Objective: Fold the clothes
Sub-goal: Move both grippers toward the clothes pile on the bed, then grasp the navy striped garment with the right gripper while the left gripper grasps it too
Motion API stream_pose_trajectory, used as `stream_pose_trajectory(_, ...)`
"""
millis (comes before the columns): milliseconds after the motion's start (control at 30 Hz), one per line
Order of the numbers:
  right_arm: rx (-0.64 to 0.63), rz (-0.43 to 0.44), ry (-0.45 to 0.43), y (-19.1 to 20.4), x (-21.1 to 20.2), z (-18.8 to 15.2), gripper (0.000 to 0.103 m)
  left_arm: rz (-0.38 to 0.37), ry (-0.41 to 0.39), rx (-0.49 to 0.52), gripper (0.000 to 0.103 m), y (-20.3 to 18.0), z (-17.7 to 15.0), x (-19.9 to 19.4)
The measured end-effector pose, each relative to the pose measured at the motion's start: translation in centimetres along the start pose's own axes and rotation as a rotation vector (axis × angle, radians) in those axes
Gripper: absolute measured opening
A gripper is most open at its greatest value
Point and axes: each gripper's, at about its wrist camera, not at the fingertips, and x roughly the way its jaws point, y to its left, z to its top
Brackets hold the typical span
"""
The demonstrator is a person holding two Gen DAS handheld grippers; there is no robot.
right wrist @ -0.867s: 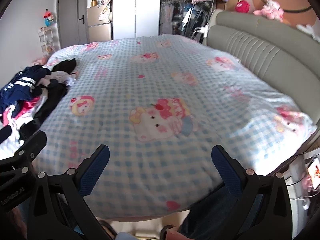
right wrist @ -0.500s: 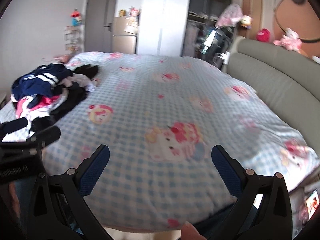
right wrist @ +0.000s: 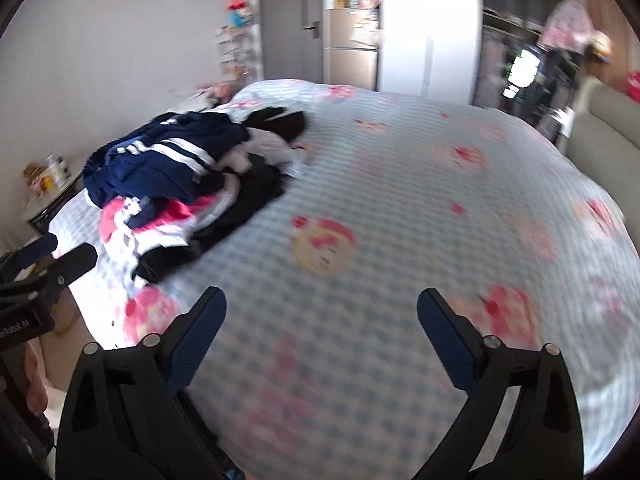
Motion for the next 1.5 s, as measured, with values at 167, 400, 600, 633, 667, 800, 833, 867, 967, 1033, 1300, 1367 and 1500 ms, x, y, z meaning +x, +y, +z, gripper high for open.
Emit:
stream_pose_trajectory(167, -0.104, 0.082, -0.026, 8.6, 1.7, 6.1, 0.097, 0.064, -0.020, -0.120, 0.103, 6.8, 4.2, 2.7)
stream_pose_trajectory(400, -0.121, 0.175, 0.022, 20.0, 6.4, 13.4, 0.097, 0.091, -0.049, -0.281, 0.103, 14.1, 8.8, 7.2)
stream_pose_trajectory(600, -0.053, 0.268, 0.171, 17.6, 16.5, 17.2, 0.085, 0.065, 0.049, -0.274, 0.072, 14.7, 8.7, 12.0)
stream_pose_trajectory(633, -0.038, 0.293, 0.189, 16.5, 17.3, 17.2, 0.085, 0.058, 0.058, -0.258, 0.071, 14.4, 8.7, 12.7)
stream_pose_trajectory(667, -0.021, 0.311, 0.211, 16.5, 17.8, 17.5, 0.084, 0.052, 0.068, -0.243, 0.068, 14.2, 8.6, 13.3)
stream_pose_trajectory(800, 0.012, 0.394, 0.270, 16.0, 20.1, 17.8, 0.038, 0.055, 0.089, -0.224, 0.021, 13.5, 8.8, 14.1)
stream_pose_trajectory(833, 0.013, 0.375, 0.254, 15.9, 19.6, 17.8, 0.028, 0.057, 0.074, -0.209, 0.020, 13.1, 9.0, 13.7)
stream_pose_trajectory(867, 0.012, 0.358, 0.237, 15.7, 19.1, 17.9, 0.013, 0.046, 0.056, -0.187, 0.016, 12.4, 9.3, 13.0)
stream_pose_trajectory(967, -0.009, 0.332, 0.193, 14.4, 18.0, 18.2, 0.008, 0.002, 0.007, -0.107, 0.015, 10.2, 10.2, 10.8)
stream_pose_trajectory(1033, -0.021, 0.311, 0.164, 13.6, 16.5, 18.2, 0.006, -0.027, -0.016, -0.070, 0.014, 8.7, 10.7, 9.5)
stream_pose_trajectory(1300, -0.019, 0.265, 0.049, 5.9, 10.7, 15.4, 0.003, -0.249, -0.016, 0.038, 0.013, 0.4, 8.6, 5.9)
stream_pose_trajectory(1367, -0.001, 0.263, 0.053, 3.6, 9.6, 13.2, 0.004, -0.302, 0.009, 0.063, 0.013, -2.3, 7.2, 5.6)
stream_pose_trajectory(1500, 0.073, 0.327, 0.120, 1.0, 8.8, 8.3, 0.004, -0.381, 0.085, 0.062, 0.012, -6.6, 3.0, 6.0)
